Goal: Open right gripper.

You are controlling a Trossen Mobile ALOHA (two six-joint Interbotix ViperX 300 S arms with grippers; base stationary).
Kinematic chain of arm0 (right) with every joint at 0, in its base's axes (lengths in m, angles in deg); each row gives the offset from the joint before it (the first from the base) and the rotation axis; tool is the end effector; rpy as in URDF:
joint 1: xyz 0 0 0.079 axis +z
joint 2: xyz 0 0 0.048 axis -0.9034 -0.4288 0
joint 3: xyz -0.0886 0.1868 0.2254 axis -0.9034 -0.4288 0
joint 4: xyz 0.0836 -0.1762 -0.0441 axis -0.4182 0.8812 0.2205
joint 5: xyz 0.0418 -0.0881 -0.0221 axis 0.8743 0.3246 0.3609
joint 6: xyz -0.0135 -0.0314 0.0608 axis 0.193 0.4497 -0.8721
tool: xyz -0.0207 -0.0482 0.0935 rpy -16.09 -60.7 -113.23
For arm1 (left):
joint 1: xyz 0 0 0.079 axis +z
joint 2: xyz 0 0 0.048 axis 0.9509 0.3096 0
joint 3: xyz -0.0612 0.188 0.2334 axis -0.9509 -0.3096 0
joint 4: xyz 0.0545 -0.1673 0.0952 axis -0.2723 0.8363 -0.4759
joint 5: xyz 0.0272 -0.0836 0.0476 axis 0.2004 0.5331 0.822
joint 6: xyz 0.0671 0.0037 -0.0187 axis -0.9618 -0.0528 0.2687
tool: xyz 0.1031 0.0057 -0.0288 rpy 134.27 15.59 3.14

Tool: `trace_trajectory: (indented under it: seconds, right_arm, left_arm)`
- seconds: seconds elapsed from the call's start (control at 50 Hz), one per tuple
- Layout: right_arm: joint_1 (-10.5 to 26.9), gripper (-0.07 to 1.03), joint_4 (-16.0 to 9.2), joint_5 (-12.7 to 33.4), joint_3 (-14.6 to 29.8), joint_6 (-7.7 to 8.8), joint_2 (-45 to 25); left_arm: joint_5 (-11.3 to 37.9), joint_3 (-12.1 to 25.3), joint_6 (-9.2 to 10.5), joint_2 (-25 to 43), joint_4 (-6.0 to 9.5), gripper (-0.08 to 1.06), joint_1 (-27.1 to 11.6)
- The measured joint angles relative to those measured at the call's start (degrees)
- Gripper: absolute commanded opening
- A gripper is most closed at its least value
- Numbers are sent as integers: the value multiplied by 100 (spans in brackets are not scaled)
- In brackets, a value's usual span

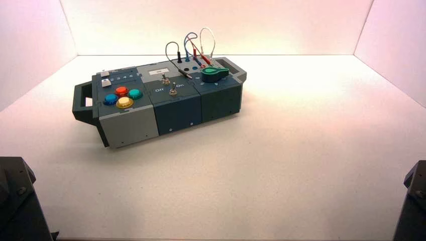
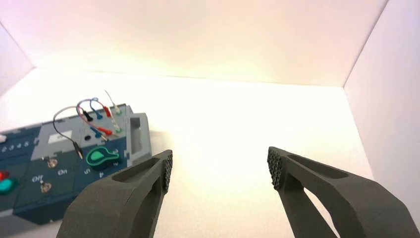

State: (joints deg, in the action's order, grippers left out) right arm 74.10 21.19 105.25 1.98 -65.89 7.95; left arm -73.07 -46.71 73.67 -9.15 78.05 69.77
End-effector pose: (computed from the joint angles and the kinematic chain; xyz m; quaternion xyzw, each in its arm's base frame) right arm 0.2207 0.0374 0.2317 0.0059 0.2188 0.0772 0.9727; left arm 0.2289 -0.0143 0.2156 -0.0566 0.1820 -0.0237 0.9814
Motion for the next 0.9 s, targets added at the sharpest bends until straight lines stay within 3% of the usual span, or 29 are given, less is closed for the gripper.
trace_trajectory:
  seconds: [0.24,0.9]
  right_arm:
    - [264,99,0,0,9,0,-18]
    - [264,99,-9,0,9,-9,0]
  left_arm:
    - [9,0,0,0,0,-3,0]
    - [0,9,-9,0,0,-3,0]
